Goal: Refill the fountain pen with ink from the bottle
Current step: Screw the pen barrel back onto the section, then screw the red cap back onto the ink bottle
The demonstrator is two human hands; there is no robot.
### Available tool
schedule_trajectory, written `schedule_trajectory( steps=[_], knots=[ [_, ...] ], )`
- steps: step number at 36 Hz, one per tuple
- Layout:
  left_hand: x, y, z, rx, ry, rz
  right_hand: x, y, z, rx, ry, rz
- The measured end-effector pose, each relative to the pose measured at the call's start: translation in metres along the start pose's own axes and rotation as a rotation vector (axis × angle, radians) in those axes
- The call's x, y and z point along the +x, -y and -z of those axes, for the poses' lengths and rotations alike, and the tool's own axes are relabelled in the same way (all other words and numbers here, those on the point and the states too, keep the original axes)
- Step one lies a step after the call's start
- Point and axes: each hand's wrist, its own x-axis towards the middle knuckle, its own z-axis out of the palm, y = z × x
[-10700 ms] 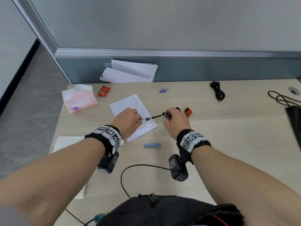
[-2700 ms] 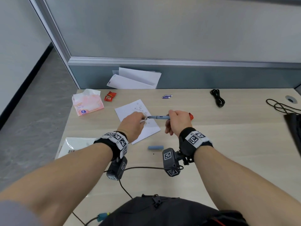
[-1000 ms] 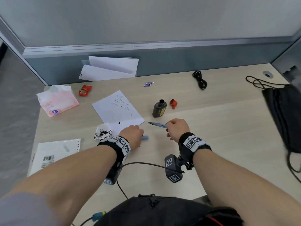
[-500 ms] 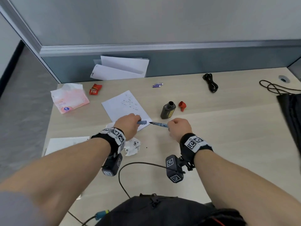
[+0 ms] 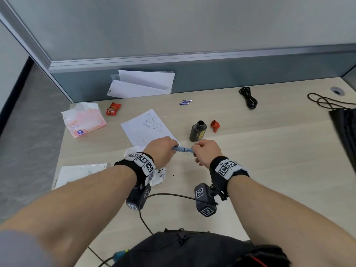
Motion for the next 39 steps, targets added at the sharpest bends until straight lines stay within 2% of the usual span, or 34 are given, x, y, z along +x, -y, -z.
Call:
schedule_trajectory(
  steps=[4, 14, 23, 26, 29, 34, 39],
  knots=[
    [-0.007, -0.01, 0.013, 0.002, -0.069, -0.059, -0.008, 0.008, 0.008, 0.002, -0.023, 0.021],
    [-0.034, -0.021, 0.039, 0.077, -0.096, -0.101, -0.03, 0.027, 0.014, -0.069, -0.017, 0.094],
    [-0.06, -0.017, 0.05, -0.092, -0.11, -0.032, -0.049, 0.047, 0.011, -0.216, 0.01, 0.201],
    [-0.065, -0.018, 0.05, -0.08, -0.099, -0.033, -0.053, 0.045, 0.009, -0.311, -0.003, 0.218],
    [-0.069, -0.018, 0.05, -0.012, -0.07, -0.007, -0.057, 0.044, 0.003, -0.376, -0.117, 0.256],
    [-0.072, -0.011, 0.052, 0.168, -0.046, -0.009, -0.057, 0.064, 0.003, -0.27, -0.356, 0.288],
    [-0.076, -0.006, 0.066, -0.026, -0.179, 0.083, -0.052, 0.087, 0.017, -0.132, -0.454, 0.249]
  ],
)
